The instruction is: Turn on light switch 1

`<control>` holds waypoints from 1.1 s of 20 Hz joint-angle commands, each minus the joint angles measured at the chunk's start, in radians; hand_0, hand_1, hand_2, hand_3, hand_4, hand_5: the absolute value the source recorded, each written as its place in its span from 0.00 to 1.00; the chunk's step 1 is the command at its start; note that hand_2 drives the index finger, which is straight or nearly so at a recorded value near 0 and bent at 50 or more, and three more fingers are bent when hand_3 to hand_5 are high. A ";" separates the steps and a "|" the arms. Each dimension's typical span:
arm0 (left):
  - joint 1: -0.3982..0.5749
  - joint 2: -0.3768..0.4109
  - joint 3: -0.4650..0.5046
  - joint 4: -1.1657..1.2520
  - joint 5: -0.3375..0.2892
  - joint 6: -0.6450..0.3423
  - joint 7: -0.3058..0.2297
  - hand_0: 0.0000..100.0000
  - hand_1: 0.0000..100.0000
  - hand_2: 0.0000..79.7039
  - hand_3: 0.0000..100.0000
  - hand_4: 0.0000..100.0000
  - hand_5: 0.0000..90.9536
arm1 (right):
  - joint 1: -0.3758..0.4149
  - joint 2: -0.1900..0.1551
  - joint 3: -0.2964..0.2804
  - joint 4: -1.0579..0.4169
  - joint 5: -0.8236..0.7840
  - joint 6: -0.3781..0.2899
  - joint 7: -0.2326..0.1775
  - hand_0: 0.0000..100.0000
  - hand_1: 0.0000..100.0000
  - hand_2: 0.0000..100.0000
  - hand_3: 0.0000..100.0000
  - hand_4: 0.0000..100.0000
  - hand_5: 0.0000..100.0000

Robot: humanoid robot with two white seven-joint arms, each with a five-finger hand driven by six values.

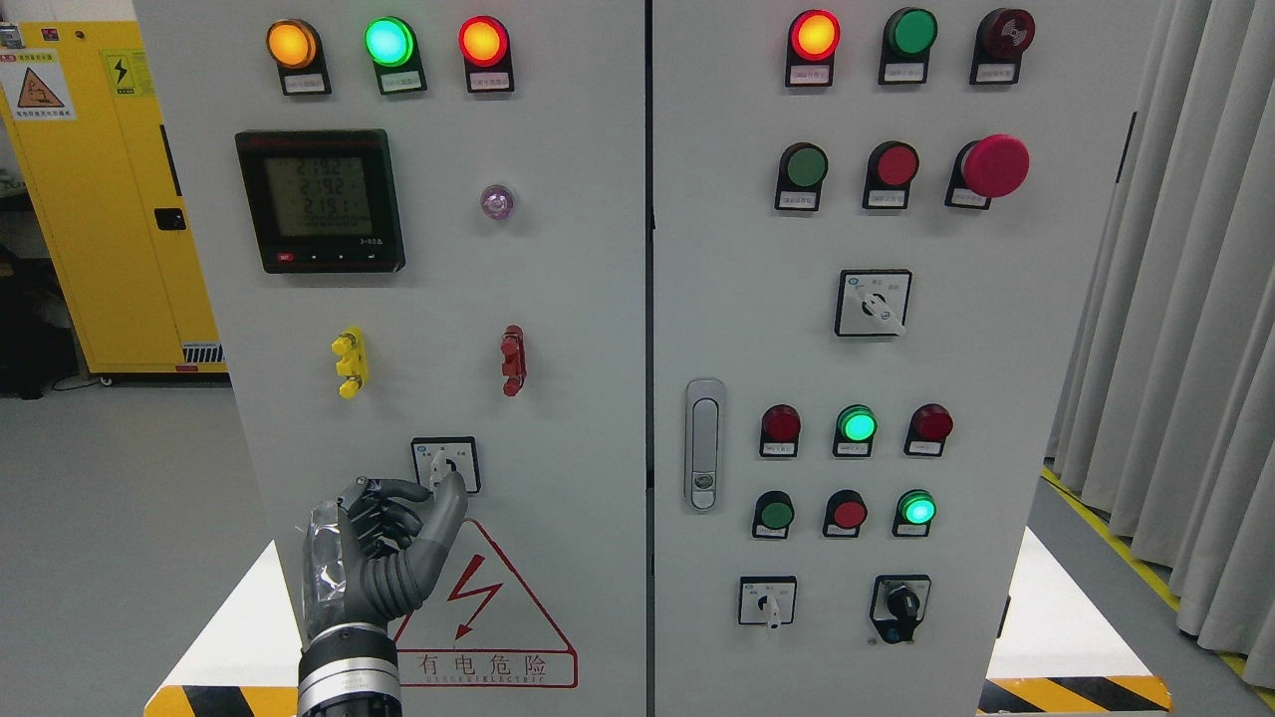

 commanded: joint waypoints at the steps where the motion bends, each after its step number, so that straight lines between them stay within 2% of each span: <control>1: -0.003 -0.002 -0.006 0.012 -0.002 0.000 0.001 0.18 0.66 0.76 0.87 0.90 0.91 | 0.000 0.000 0.000 0.000 -0.029 0.001 0.001 0.00 0.50 0.04 0.00 0.00 0.00; 8: -0.008 -0.002 -0.006 0.040 -0.024 0.000 0.001 0.19 0.66 0.76 0.87 0.90 0.92 | 0.000 0.000 0.000 0.000 -0.029 0.001 0.001 0.00 0.50 0.04 0.00 0.00 0.00; 22: -0.022 -0.002 -0.010 0.046 -0.025 0.000 0.001 0.23 0.66 0.76 0.88 0.90 0.92 | 0.000 0.000 0.000 0.000 -0.029 0.001 0.001 0.00 0.50 0.04 0.00 0.00 0.00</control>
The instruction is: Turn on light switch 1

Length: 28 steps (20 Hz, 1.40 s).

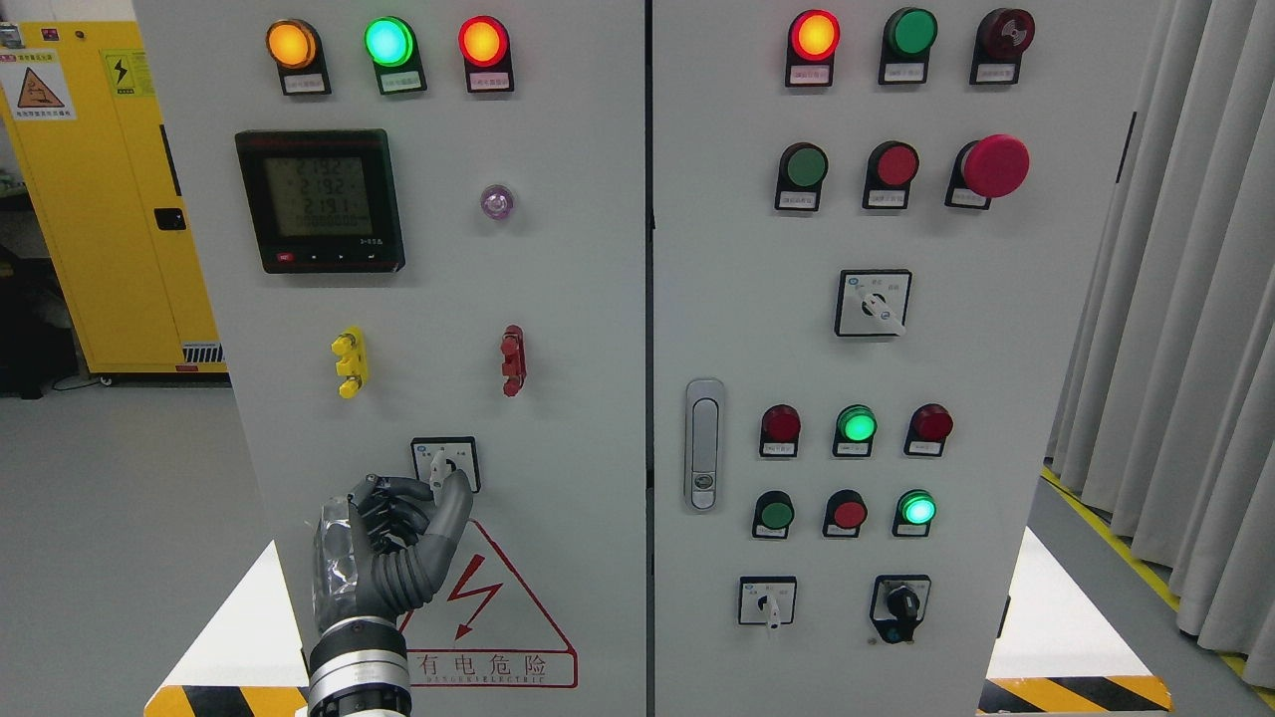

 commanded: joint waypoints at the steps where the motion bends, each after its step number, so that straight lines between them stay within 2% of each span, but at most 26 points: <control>1: -0.003 0.000 -0.003 0.011 -0.001 -0.001 0.000 0.23 0.66 0.76 0.88 0.90 0.92 | 0.000 0.000 0.000 0.000 -0.029 0.001 0.001 0.00 0.50 0.04 0.00 0.00 0.00; 13: -0.009 -0.002 -0.004 0.018 -0.001 -0.001 0.000 0.24 0.63 0.77 0.88 0.90 0.93 | 0.000 0.000 0.000 0.000 -0.029 0.001 0.001 0.00 0.50 0.04 0.00 0.00 0.00; 18: -0.014 -0.002 -0.004 0.020 -0.001 -0.001 0.000 0.23 0.59 0.77 0.88 0.91 0.93 | 0.000 0.000 0.000 0.000 -0.029 0.001 0.001 0.00 0.50 0.04 0.00 0.00 0.00; 28: -0.015 -0.002 -0.004 0.032 -0.001 -0.001 0.000 0.24 0.59 0.76 0.88 0.91 0.93 | 0.000 0.000 0.000 0.000 -0.029 0.001 0.001 0.00 0.50 0.04 0.00 0.00 0.00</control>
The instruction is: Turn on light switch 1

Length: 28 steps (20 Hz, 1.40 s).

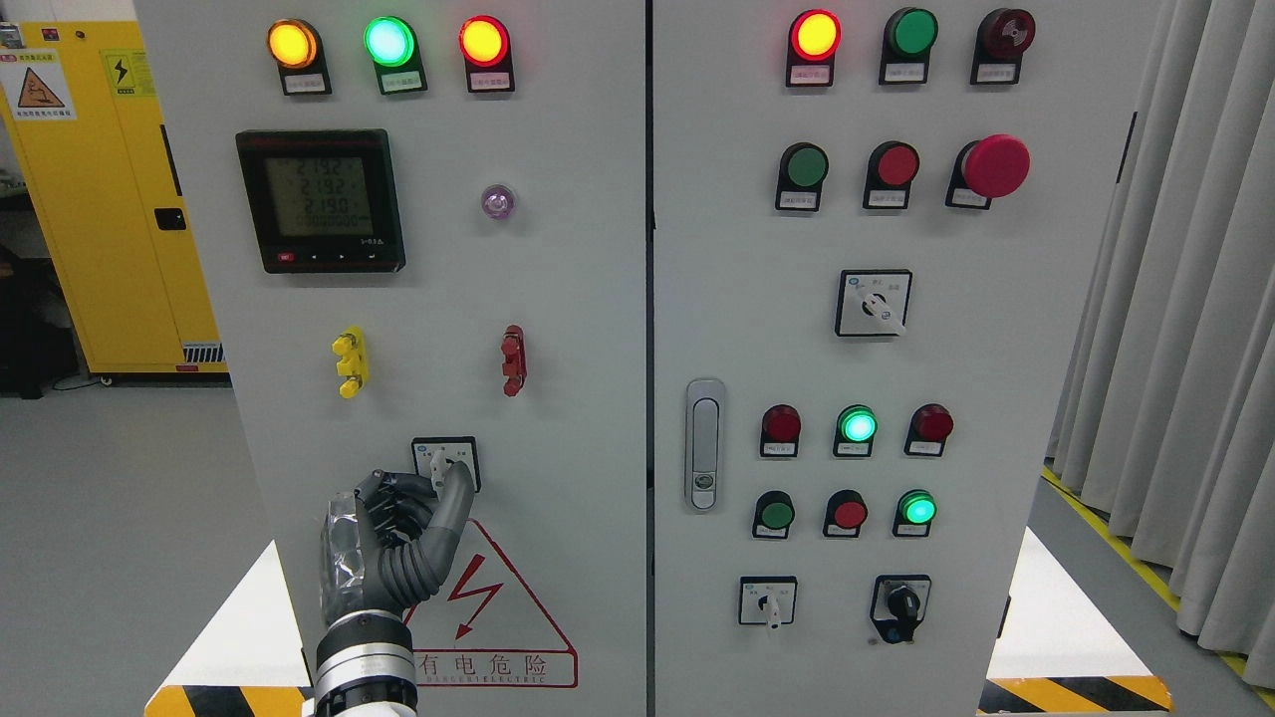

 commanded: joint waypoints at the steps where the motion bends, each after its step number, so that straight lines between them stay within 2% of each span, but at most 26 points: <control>1: -0.005 0.000 -0.001 0.012 0.000 0.000 -0.005 0.25 0.60 0.76 0.88 0.91 0.93 | 0.000 0.000 0.000 0.000 -0.029 0.001 0.001 0.00 0.50 0.04 0.00 0.00 0.00; 14: -0.010 -0.002 -0.001 0.015 0.002 -0.003 -0.005 0.39 0.58 0.76 0.88 0.91 0.93 | 0.000 0.000 0.000 0.000 -0.029 0.001 0.001 0.00 0.50 0.04 0.00 0.00 0.00; 18: -0.012 0.000 -0.001 0.015 0.003 -0.003 -0.005 0.48 0.56 0.76 0.88 0.91 0.93 | 0.000 0.000 0.000 0.000 -0.029 0.001 0.001 0.00 0.50 0.04 0.00 0.00 0.00; 28: -0.012 0.000 -0.003 0.015 0.005 -0.003 -0.005 0.57 0.54 0.76 0.88 0.91 0.93 | 0.000 0.000 0.000 0.000 -0.029 0.001 0.001 0.00 0.50 0.04 0.00 0.00 0.00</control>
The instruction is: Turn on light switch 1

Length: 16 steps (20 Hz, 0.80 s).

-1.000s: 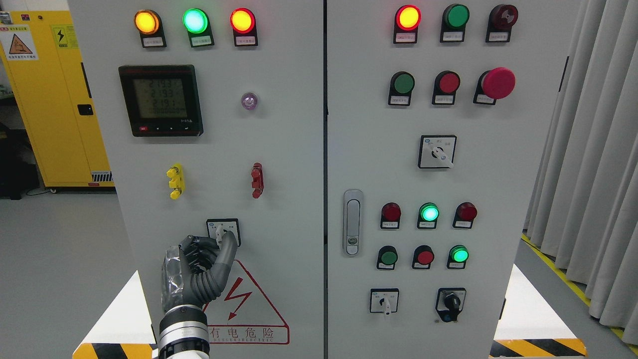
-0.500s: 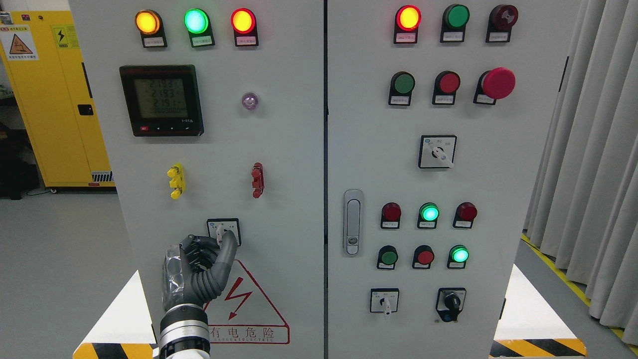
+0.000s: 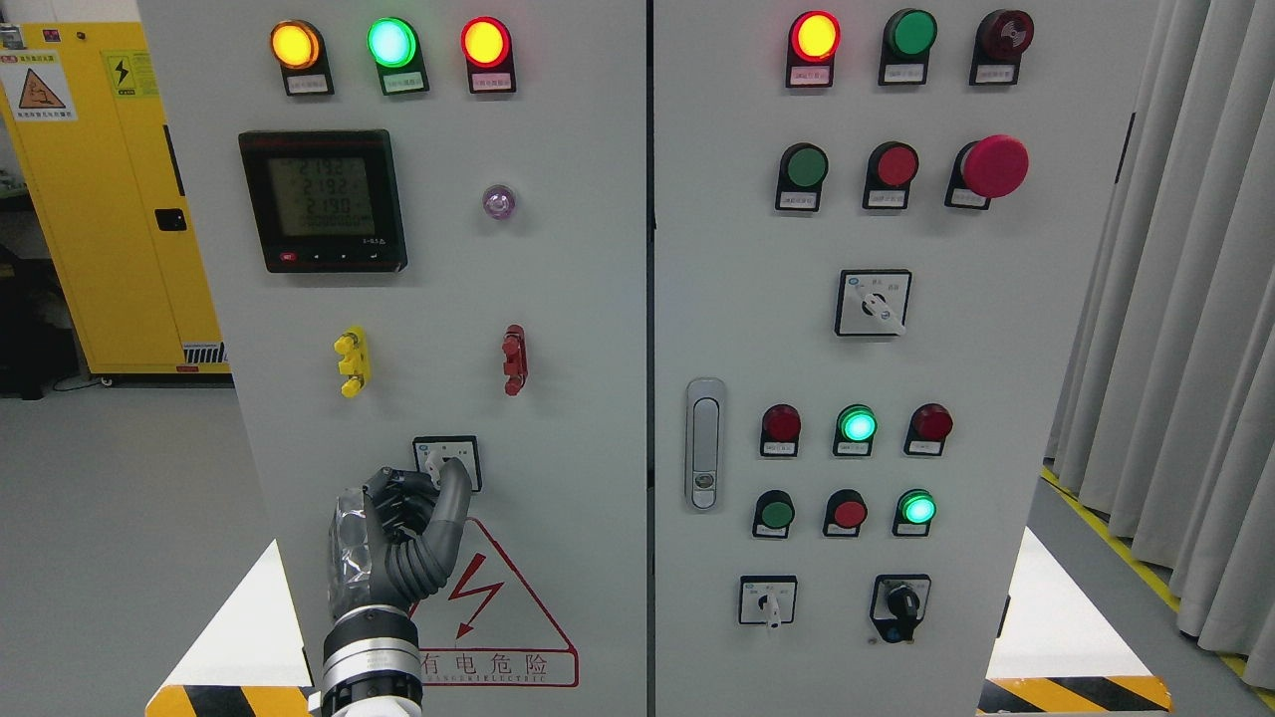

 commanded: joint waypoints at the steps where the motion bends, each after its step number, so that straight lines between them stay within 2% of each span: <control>1: 0.000 0.000 0.001 0.001 0.000 0.002 0.017 0.57 0.54 0.76 0.88 0.91 0.93 | 0.000 0.000 0.000 0.000 -0.029 0.001 0.001 0.00 0.50 0.04 0.00 0.00 0.00; 10: 0.000 0.000 0.001 0.001 0.002 0.000 0.017 0.60 0.51 0.75 0.89 0.91 0.93 | 0.000 0.000 0.000 0.000 -0.029 0.001 0.001 0.00 0.50 0.04 0.00 0.00 0.00; 12: 0.002 0.000 0.001 -0.001 0.002 0.000 0.017 0.50 0.49 0.75 0.89 0.91 0.93 | 0.000 0.000 0.000 0.000 -0.029 0.001 0.001 0.00 0.50 0.04 0.00 0.00 0.00; 16: 0.003 0.000 0.001 -0.001 0.003 0.000 0.035 0.37 0.48 0.76 0.89 0.91 0.93 | 0.000 0.000 0.000 0.000 -0.029 0.001 0.001 0.00 0.50 0.04 0.00 0.00 0.00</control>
